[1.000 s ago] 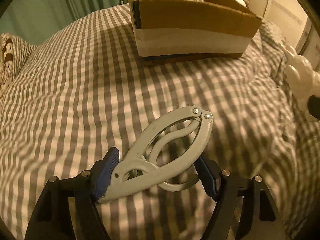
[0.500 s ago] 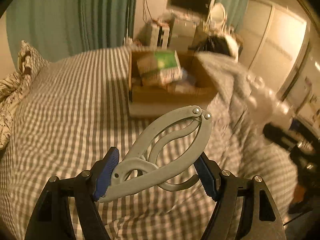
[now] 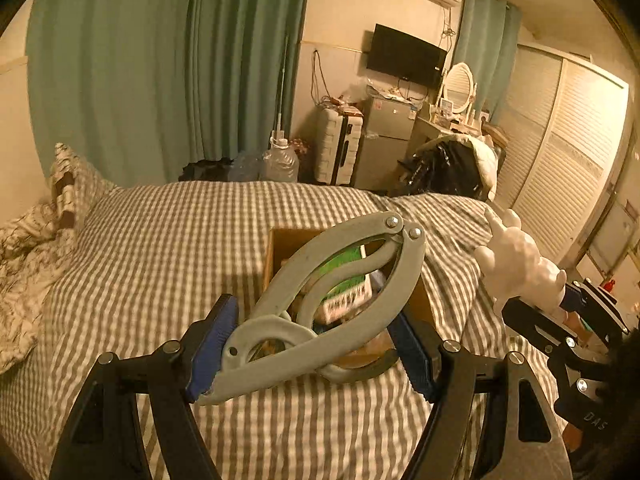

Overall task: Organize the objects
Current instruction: 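Lower the clip and figurine into the box and open both tools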

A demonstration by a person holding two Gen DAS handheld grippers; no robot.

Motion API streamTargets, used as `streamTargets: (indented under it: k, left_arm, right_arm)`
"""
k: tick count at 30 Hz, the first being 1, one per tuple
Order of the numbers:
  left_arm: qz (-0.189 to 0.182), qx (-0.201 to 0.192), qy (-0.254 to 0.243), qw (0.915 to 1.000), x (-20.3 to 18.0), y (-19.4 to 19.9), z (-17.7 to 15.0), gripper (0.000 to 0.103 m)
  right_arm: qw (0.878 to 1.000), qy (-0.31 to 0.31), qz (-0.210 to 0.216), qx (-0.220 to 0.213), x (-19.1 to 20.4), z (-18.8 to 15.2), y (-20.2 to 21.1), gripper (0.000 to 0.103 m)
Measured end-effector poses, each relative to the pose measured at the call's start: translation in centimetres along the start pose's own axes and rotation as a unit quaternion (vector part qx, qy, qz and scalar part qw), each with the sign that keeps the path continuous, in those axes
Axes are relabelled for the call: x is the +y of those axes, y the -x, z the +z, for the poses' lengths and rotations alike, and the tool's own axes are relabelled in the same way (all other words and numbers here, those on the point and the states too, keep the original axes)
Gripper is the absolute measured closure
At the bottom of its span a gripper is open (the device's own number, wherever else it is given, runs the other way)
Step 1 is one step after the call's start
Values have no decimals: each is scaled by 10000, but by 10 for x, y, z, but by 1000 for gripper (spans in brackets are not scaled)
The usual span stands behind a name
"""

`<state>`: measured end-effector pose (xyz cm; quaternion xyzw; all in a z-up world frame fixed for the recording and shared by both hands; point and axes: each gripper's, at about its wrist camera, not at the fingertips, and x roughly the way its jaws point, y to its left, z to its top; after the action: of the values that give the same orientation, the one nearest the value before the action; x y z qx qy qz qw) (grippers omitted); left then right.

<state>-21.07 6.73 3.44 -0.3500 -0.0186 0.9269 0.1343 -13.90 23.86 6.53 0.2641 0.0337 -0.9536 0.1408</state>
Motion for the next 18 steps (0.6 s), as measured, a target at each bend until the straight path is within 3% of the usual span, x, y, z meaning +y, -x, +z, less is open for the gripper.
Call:
streamTargets:
  k: [8, 18]
  left_arm:
    - [111, 469, -335, 9983, -30, -99, 12, 26]
    - [91, 1018, -745, 9920, -46, -170, -26, 26]
  right_arm:
    - [9989, -195, -245, 361, -56, 26, -80, 52]
    - [9928, -221, -489, 1068, -94, 10, -184, 52]
